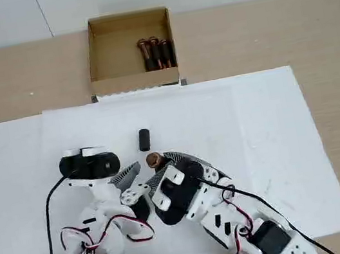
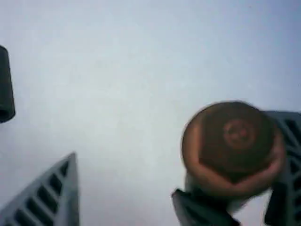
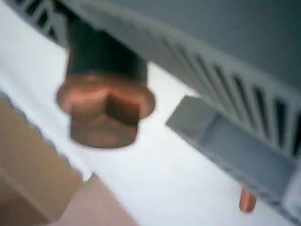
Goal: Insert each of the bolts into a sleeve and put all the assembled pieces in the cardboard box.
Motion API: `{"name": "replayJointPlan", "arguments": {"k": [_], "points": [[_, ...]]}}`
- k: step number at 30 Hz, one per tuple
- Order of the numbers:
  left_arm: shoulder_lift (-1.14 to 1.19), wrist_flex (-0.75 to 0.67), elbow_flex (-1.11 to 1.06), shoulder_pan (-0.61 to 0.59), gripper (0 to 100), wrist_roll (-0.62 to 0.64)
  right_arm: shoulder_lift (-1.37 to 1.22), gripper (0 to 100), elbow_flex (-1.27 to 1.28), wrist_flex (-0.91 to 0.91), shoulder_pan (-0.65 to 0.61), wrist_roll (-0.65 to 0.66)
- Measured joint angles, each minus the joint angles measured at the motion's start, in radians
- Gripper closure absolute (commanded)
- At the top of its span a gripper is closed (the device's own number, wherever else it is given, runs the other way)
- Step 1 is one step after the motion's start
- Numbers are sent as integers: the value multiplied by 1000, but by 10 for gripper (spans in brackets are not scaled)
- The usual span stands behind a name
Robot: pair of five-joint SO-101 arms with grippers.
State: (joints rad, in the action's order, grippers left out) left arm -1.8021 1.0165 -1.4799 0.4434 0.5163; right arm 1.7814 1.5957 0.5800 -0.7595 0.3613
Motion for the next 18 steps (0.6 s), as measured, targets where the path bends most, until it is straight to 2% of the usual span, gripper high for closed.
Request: {"name": "replayJointPlan", "arguments": {"k": [14, 18], "points": [[-2, 18, 221, 5, 725, -5, 17, 995, 15, -25, -6, 0], [-2, 18, 247, -17, 807, -5, 17, 995, 14, -25, -6, 0]]}}
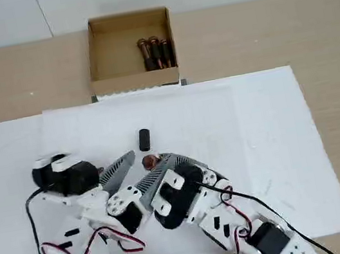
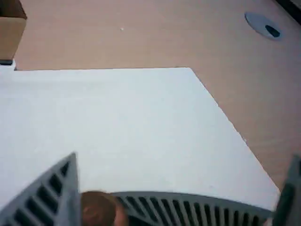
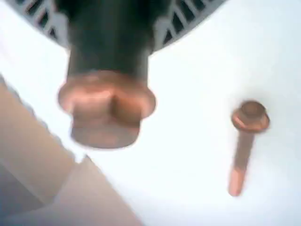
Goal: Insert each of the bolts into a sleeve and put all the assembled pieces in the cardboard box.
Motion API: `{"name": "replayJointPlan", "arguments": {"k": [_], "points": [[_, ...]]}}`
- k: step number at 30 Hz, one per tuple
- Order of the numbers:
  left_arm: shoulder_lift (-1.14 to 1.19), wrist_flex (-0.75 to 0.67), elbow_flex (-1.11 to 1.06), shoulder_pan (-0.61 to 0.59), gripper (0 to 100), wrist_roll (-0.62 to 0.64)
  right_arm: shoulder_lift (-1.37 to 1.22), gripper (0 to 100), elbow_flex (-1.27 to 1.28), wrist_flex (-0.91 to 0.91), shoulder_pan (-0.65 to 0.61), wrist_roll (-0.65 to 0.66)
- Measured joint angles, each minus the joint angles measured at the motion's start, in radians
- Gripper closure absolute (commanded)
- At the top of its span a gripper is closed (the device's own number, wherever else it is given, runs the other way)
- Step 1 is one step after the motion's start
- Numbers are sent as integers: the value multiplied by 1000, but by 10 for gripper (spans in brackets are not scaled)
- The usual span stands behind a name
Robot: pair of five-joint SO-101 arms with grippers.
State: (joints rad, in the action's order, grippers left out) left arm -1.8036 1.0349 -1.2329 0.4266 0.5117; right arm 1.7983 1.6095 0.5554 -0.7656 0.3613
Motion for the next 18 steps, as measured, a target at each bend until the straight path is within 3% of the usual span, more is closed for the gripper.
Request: {"name": "replayJointPlan", "arguments": {"k": [5, 11, 18], "points": [[0, -2, 14, -109, 1000, -43, 0, 995, 0, 0, 0, 0], [0, -2, 14, -244, 995, -124, 0, 995, 0, 0, 32, -6], [2, -8, -129, -440, 995, -377, -2, 995, 0, 89, 201, -147]]}}
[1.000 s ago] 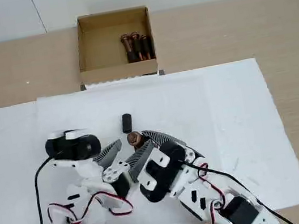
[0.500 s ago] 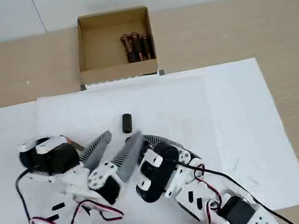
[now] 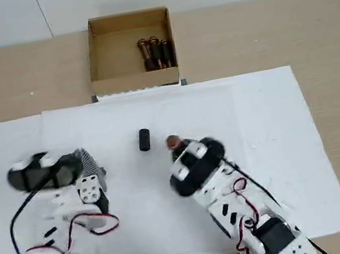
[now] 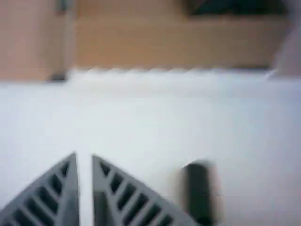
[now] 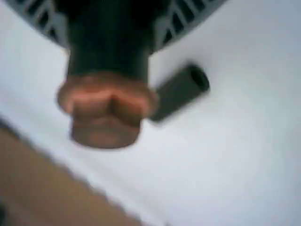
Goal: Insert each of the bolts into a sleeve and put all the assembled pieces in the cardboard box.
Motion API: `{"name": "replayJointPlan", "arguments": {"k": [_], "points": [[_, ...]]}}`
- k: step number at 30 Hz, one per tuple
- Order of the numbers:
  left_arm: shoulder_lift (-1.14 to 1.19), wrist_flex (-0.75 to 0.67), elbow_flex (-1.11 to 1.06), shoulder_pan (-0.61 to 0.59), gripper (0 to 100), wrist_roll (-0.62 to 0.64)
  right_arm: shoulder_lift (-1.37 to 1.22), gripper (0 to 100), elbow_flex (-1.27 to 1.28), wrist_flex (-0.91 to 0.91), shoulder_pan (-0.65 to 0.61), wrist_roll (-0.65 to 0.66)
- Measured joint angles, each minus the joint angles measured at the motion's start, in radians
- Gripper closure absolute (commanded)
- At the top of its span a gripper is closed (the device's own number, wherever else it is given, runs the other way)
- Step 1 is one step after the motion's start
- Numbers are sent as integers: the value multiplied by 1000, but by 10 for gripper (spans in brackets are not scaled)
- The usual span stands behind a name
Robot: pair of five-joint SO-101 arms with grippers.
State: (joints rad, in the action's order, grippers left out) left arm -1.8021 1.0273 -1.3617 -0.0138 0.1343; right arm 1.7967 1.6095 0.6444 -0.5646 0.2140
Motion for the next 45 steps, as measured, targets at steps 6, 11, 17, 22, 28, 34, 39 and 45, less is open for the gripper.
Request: {"name": "replayJointPlan", "arguments": {"k": [6, 11, 17, 22, 28, 34, 39, 45], "points": [[2, -80, -157, -68, 995, -149, -80, 995, -155, 121, 11, -114], [2, -84, -187, -74, 995, -256, -331, 995, -396, 129, 23, -187], [2, -86, -238, -74, 995, -292, -767, 995, -744, 129, 20, -235], [3, -86, -256, -74, 995, -292, -1054, 995, -974, 129, 20, -238], [2, -86, -290, -74, 995, -292, -1336, 995, -1226, 129, 69, -238], [2, -86, -311, -74, 995, -292, -1625, 995, -1530, 129, 129, -227], [2, -86, -313, -74, 995, -292, -1841, 995, -1734, 129, 126, -138], [2, -86, -322, -74, 995, -292, -2061, 995, -1912, 121, 126, 20]]}}
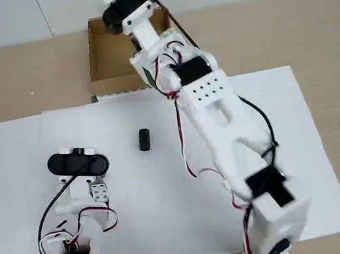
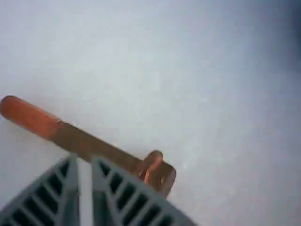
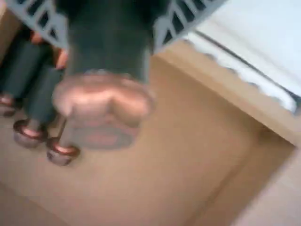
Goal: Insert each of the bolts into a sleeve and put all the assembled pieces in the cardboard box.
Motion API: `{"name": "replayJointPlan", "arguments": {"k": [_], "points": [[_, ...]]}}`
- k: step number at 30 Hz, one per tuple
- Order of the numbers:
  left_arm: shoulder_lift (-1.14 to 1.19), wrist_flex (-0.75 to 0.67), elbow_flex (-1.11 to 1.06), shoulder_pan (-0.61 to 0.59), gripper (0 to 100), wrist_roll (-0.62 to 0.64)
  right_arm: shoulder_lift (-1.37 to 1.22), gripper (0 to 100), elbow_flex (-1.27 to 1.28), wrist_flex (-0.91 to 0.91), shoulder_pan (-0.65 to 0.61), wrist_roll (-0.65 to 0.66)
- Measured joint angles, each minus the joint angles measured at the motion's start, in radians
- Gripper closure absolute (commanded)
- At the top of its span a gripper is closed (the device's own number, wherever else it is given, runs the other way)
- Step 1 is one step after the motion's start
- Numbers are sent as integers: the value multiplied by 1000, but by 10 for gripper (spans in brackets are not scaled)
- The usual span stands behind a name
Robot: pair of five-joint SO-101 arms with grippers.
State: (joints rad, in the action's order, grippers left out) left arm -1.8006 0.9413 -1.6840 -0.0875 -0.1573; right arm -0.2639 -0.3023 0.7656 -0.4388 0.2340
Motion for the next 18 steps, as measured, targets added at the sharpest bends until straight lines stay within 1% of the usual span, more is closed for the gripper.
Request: {"name": "replayJointPlan", "arguments": {"k": [4, 8, 18], "points": [[0, 0, 0, 0, 995, 0, -117, 995, -57, -91, 0, 147], [0, 0, 0, 0, 995, 0, -199, 995, -66, -207, 0, 264], [0, 0, 0, 0, 995, 0, -365, 990, -66, -425, 0, 433]]}}
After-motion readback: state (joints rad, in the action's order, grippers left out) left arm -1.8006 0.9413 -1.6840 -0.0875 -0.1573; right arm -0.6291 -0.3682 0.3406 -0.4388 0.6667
